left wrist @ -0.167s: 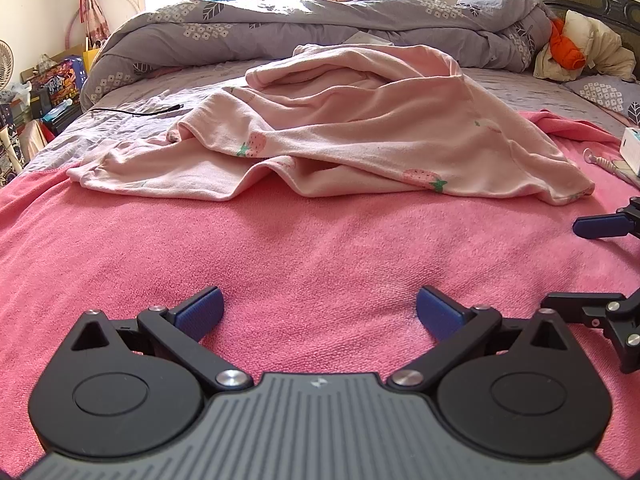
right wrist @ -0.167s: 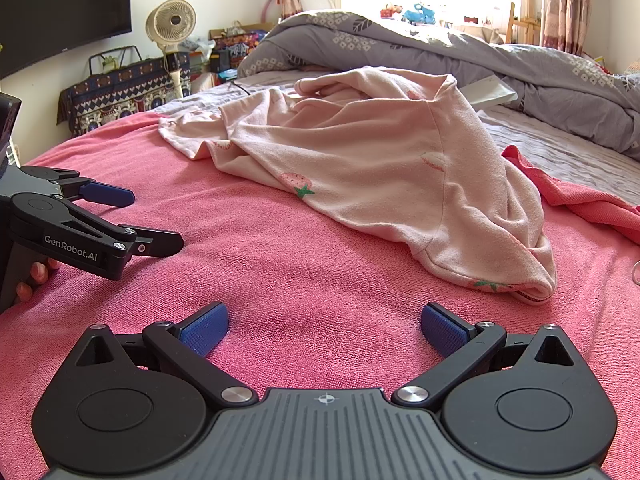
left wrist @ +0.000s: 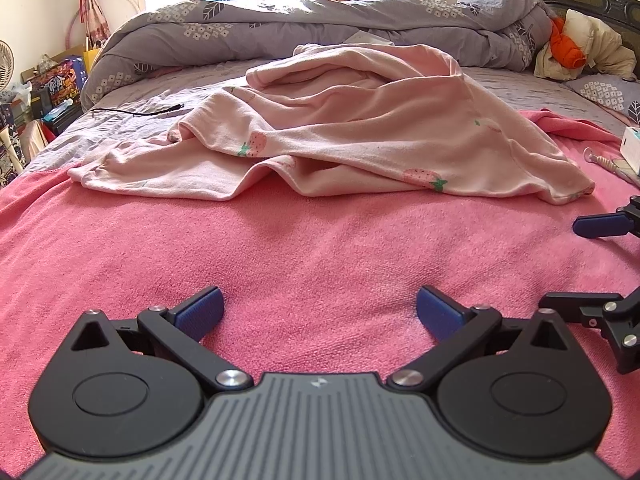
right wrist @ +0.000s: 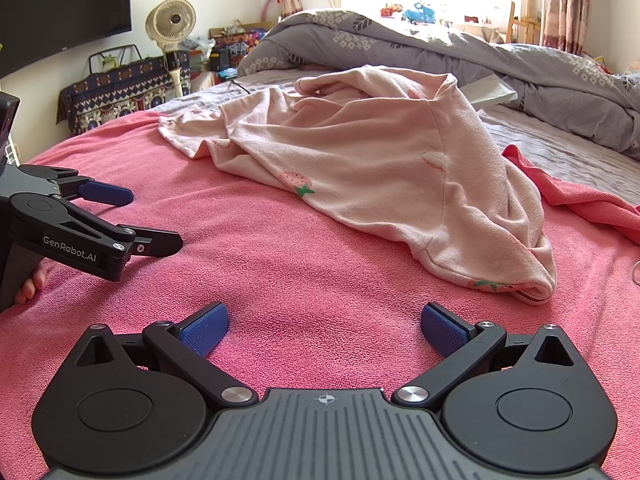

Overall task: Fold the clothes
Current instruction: 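Reach the right gripper toward the crumpled pink sweatshirt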

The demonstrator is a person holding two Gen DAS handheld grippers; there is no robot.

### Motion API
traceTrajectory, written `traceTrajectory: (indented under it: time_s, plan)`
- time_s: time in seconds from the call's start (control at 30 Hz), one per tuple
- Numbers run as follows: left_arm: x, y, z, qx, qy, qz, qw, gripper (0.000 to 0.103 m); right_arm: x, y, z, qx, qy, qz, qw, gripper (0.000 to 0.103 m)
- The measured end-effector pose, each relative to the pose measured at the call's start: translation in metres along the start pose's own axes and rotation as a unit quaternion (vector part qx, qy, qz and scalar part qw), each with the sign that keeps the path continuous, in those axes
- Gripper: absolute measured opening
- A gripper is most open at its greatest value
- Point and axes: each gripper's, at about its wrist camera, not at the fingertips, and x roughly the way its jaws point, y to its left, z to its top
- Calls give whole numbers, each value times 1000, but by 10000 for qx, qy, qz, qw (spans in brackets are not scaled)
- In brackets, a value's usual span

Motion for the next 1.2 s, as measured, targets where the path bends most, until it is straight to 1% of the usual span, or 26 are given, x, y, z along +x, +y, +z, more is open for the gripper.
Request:
traceTrajectory:
  time_s: [0.13, 0.23, 0.33, 0.4, 0.57, 0.6, 0.63, 0.67, 0.73, 0.77, 0.83, 0.87, 0.93, 0.97, 1.0, 1.03, 1.1, 1.17, 1.2]
  plan:
    - [-2, -1, -2, 62, -57, 15, 10000, 103, 5, 4, 4, -77, 154, -94, 9998, 103]
    - [-8, 10, -1, 23, -6, -236, 9997, 103, 10, 7, 6, -134, 270, -164, 9994, 103]
    - [-19, 30, -2, 170, -64, 70, 9998, 103, 6, 2, 4, -17, 169, -108, 9998, 103]
    - [-26, 42, -2, 265, -102, 272, 9992, 103, 10, 2, 9, 36, 174, -187, 9997, 103]
    - [-23, 97, -13, -500, -232, 149, 9984, 103, 9, 8, 13, 98, 157, -366, 9992, 103]
    - [-22, 108, -16, -652, -258, 125, 9975, 103, 7, 10, 13, 88, 104, -497, 9987, 103]
    - [-21, 119, -18, -804, -284, 100, 9963, 103, 4, 12, 13, 55, 14, -722, 9974, 103]
    - [-22, 120, -19, -857, -329, 75, 9957, 103, 1, 15, 14, -25, -130, -1008, 9948, 103]
    - [-20, 109, -18, -589, -271, 311, 9974, 103, -4, 23, 16, -328, -452, -1626, 9851, 103]
    - [-18, 101, -17, -386, -229, 491, 9978, 103, -1, 26, 18, -560, -516, -1837, 9800, 103]
    - [-19, 91, -17, -152, -299, 688, 9971, 103, 7, 31, 24, -1009, -594, -2217, 9681, 103]
    - [-19, 92, -17, -159, -302, 683, 9971, 103, 16, 34, 27, -1193, -544, -2311, 9640, 103]
    - [-19, 99, -18, -344, -291, 538, 9975, 103, 38, 38, 33, -1527, -280, -2363, 9592, 103]
    - [-18, 104, -19, -458, -283, 452, 9975, 103, 48, 40, 36, -1651, -182, -2391, 9567, 103]
    - [-19, 104, -19, -477, -292, 440, 9975, 103, 55, 41, 39, -1677, -164, -2407, 9558, 103]
    - [-20, 105, -19, -496, -302, 428, 9974, 103, 60, 41, 45, -1649, -172, -2401, 9565, 103]
    - [-20, 102, -19, -419, -305, 497, 9974, 103, 72, 32, 56, -1281, -51, -2270, 9654, 103]
    - [-20, 101, -19, -414, -309, 505, 9974, 103, 78, 16, 64, -619, 87, -1991, 9780, 101]
    - [-20, 102, -19, -430, -308, 491, 9974, 103, 78, 7, 66, -228, 126, -1803, 9833, 94]
